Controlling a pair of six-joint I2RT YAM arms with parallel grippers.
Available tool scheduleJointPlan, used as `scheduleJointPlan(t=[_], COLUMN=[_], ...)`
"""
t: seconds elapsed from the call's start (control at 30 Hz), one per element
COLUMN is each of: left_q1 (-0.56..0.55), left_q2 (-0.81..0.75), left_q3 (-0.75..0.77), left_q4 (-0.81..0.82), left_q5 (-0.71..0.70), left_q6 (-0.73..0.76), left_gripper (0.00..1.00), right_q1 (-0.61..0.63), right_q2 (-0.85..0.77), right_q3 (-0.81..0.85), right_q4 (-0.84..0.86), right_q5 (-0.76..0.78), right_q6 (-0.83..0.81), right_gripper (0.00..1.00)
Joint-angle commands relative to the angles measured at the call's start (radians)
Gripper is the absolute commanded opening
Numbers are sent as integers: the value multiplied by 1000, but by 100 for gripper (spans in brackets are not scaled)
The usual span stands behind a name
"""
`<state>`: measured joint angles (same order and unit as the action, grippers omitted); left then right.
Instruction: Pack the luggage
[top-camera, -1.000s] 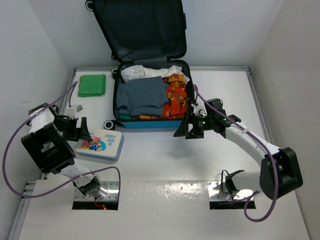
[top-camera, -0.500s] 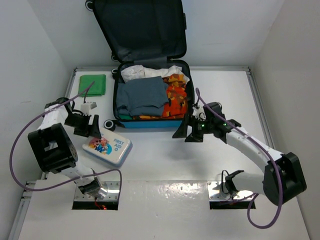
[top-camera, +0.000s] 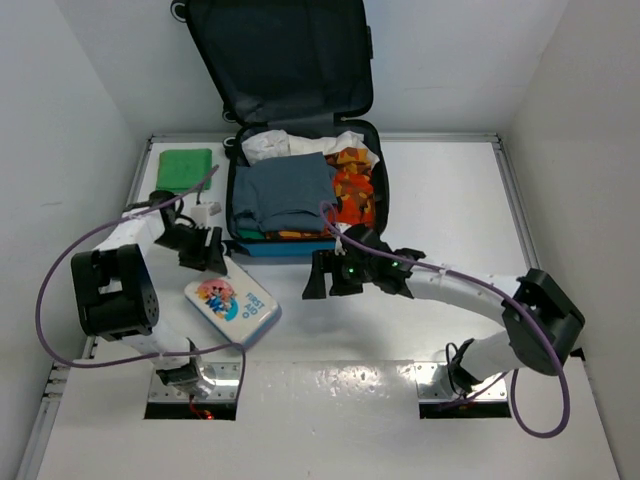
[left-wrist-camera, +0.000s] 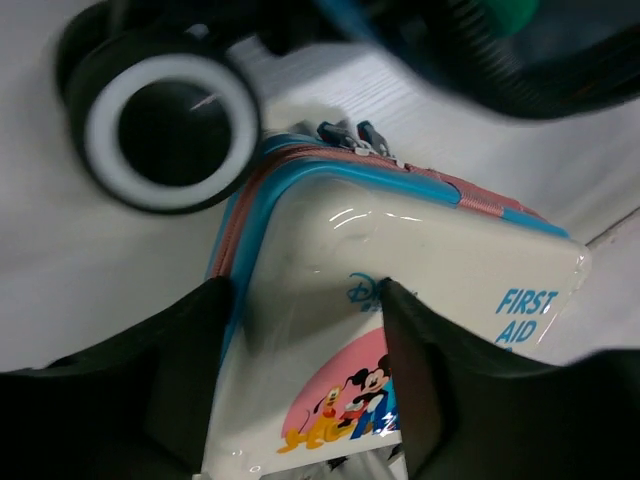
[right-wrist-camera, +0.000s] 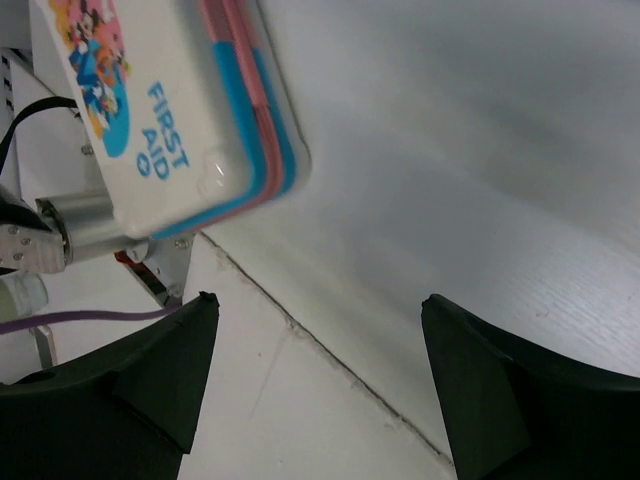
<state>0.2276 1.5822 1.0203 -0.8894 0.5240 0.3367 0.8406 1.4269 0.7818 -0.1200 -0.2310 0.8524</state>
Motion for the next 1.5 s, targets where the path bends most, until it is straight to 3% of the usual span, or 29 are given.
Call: scheduleJointPlan(t=[0.0, 0.13, 0.33, 0.47, 0.6, 0.63, 0.73, 0.83, 0.93, 1.1, 1.37, 1.47], left_q1=[-95, -174, -278, -310, -292, -280, -269, -248, -228, -197, -177, -177], left_q2=[-7, -7, 56, 94, 33, 10, -22, -54, -79, -97, -143, -134], left_q3=[-43, -43, -14, -3, -38, -39, -63, -83, -94, -115, -161, -161], left_q4=[105, 124, 136, 145, 217, 233, 286, 335, 348, 369, 369, 369], left_q5=[-73, -82, -4, 47, 74, 100, 122, 143, 182, 231, 231, 222], left_q6=[-63, -117, -215, -289, -370, -389, -448, -476, -501, -530, -512, -512], left_gripper=[58, 31, 27, 27, 33, 33, 43, 52, 59, 70, 71, 71], right_q1=[3, -32, -72, -61, -25, 36, 132, 172, 201, 383, 541, 555], right_q2=[4, -31, -184, -230, -227, -239, -255, -269, -243, -140, 55, 128], right_q3=[74, 56, -75, -92, -37, -26, 23, 45, 118, 154, 73, 105], right_q4=[14, -35, -115, -200, -343, -378, -388, -278, -146, -11, 284, 289], right_q5=[39, -23, -154, -215, -314, -235, -107, 34, 32, 65, 78, 45], right_q6=[-47, -78, -110, -323, -465, -615, -842, -1054, -1189, -1413, -1697, -1728], right_gripper=[81, 81, 83, 79, 61, 60, 52, 46, 41, 39, 31, 28])
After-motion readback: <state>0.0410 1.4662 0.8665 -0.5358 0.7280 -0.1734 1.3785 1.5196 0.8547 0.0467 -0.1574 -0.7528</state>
